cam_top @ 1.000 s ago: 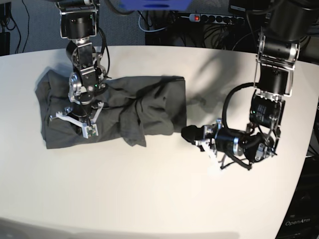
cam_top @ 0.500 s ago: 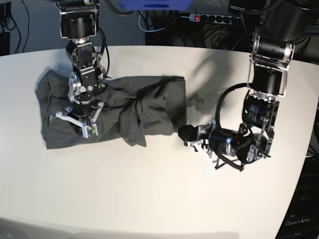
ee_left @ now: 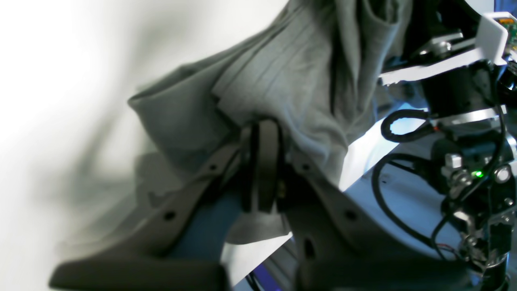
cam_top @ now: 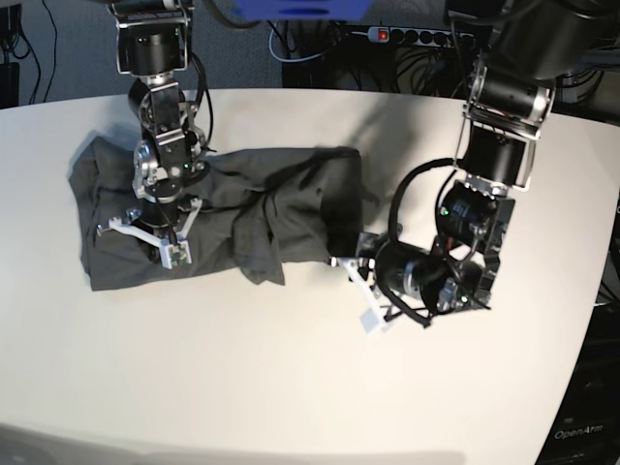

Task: Fold the T-shirt properly
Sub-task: 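Push the held end further toward the right gripper over the strip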

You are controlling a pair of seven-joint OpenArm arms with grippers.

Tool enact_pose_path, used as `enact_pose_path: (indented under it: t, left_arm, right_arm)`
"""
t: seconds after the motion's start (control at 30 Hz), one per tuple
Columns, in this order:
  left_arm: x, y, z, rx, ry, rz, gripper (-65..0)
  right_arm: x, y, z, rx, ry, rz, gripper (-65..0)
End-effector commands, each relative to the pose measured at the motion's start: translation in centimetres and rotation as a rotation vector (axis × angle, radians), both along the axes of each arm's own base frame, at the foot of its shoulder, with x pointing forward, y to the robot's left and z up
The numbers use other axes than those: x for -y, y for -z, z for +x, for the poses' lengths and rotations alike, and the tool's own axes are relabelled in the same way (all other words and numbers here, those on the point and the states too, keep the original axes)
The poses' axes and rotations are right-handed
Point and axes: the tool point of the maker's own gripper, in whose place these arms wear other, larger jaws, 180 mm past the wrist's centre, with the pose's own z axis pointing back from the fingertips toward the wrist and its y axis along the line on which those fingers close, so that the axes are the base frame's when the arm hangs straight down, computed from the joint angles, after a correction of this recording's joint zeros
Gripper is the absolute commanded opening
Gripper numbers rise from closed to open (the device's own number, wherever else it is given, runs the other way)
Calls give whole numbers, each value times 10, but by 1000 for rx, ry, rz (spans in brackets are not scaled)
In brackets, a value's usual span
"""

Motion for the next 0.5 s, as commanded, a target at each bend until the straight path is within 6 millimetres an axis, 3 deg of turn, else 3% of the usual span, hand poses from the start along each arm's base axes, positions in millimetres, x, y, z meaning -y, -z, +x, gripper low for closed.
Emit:
enact_pose_path:
  t: [0.0,0.23,0.33,0.47]
  left_arm:
    - [4,-20,16,59,2,-21,-631]
    - [27,-18,10,56,48,-29,-631]
    - [62,-20,7,95,87,-33,-631]
    - [91,-8,2,81,96,-19,-631]
  right_arm:
    - [-7,61,-64,-308,-16,4,-649]
    - [-7,61,-64,-309,-16,4,-649]
    - [-8,62,-66,-312,-16,6,-649]
    - [-8,65,-72,-323,-17,6,-649]
